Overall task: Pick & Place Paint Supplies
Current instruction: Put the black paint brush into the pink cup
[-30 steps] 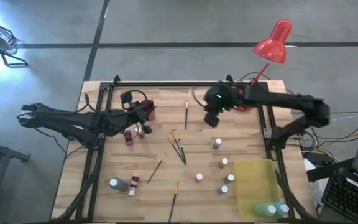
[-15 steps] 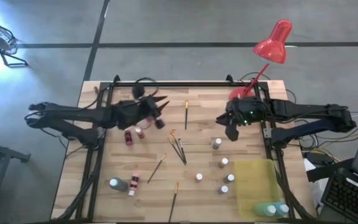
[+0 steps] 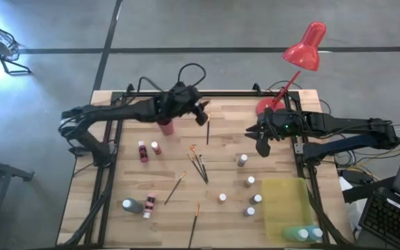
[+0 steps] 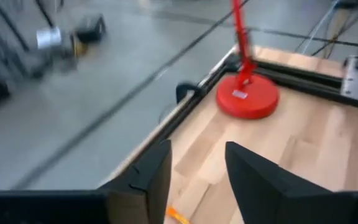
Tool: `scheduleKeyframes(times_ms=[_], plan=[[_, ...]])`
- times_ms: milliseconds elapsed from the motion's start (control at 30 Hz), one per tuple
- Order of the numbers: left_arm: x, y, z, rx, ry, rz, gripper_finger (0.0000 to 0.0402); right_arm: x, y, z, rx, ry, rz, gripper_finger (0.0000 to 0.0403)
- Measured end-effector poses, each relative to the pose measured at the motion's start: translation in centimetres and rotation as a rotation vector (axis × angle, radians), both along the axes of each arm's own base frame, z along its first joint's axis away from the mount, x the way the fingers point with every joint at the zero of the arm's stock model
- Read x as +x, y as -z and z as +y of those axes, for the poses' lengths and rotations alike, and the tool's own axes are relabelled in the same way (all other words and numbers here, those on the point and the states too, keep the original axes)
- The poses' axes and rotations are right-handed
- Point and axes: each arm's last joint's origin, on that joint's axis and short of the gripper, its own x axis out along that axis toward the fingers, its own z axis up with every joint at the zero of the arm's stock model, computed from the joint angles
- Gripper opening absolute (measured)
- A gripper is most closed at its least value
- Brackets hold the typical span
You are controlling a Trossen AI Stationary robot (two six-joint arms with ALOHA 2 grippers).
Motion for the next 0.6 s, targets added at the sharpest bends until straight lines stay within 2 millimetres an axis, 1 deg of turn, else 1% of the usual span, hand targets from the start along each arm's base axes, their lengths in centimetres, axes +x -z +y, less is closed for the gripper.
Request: scheduleKeyframes(times_ms=[67, 167, 267, 367, 500, 600], plan=[[0.4, 0.8, 1.4, -0.087, -0.024, -0.013, 0.0175, -0.1, 0.0, 0.0, -0.001, 0.001, -0.001, 0.0087], [1.0, 2.0, 2.9, -0.209, -0.011, -0.005, 0.0186, -0.3, 0.0, 0.0, -0.003, -0.002, 0.003, 0.0074], [1.4, 2.8, 3.8, -0.245, -0.035, 0.027, 0.0187, -0.3, 0.0, 0.0, -0.003, -0.001, 0.010, 0.0061], [1.7, 2.4, 4.0, -0.238, -0.041, 0.019, 0.0186, -0.3, 0.1, 0.0, -0.003, -0.001, 0.013, 0.0049], [2.4, 1.9, 3.9, -0.190, -0.008, 0.021, 0.0186, -0.3, 0.2, 0.0, -0.004, -0.003, 0.019, 0.0039], [2.6, 1.9, 4.1, -0.226, 0.004, 0.018, 0.0186, -0.3, 0.2, 0.0, -0.004, -0.003, 0.020, 0.0036]])
